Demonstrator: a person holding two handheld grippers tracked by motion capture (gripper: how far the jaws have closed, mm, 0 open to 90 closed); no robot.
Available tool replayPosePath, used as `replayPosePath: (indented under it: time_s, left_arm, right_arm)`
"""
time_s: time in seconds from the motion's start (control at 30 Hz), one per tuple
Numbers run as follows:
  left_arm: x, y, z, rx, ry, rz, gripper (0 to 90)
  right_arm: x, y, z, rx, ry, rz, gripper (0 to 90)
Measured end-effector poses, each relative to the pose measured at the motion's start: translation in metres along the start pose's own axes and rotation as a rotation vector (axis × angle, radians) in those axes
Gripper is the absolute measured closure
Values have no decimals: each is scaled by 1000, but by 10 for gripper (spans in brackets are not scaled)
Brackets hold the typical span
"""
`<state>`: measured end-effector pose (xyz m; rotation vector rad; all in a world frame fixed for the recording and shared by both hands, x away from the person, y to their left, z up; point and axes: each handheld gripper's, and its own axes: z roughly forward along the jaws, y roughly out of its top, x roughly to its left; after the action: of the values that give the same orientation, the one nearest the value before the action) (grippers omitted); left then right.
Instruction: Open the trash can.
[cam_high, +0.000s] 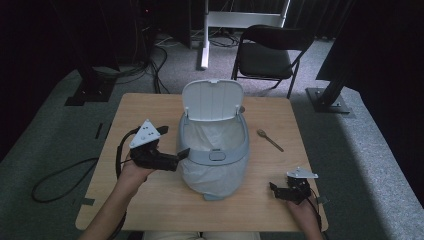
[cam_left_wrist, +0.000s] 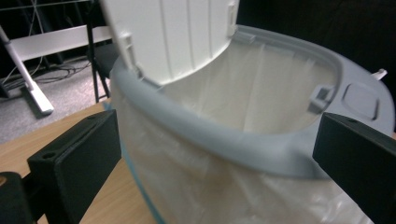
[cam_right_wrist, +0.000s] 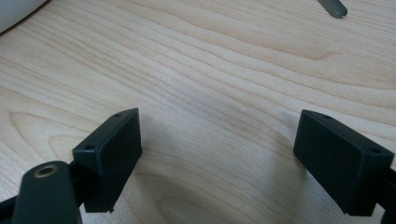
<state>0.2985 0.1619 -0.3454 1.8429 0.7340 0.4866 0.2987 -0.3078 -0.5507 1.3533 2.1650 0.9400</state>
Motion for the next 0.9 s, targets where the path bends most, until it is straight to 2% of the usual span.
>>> replayPosePath:
  time_s: [0.13,0.17,0.2,0.4,0.6,0.9]
  left_arm:
    - [4,-4,-2,-1,6,-10,12]
    - [12,-10,-7,0,30,-21,12]
    - [14,-12,-8,-2,36,-34,12]
    - [23,-21,-13,13,72,-42,12]
    - [36,-38,-15,9,93,-87,13]
    - [44,-57,-14,24,129,-98,12]
  right_arm:
    - [0,0,0,0,0,0,144]
    - [0,0,0,0,0,2,144]
    - [0,0,0,0,0,0,144]
    - [0,0,0,1,1,2,144]
    - [0,0,0,0,1,3,144]
    - [0,0,0,0,1,2,144]
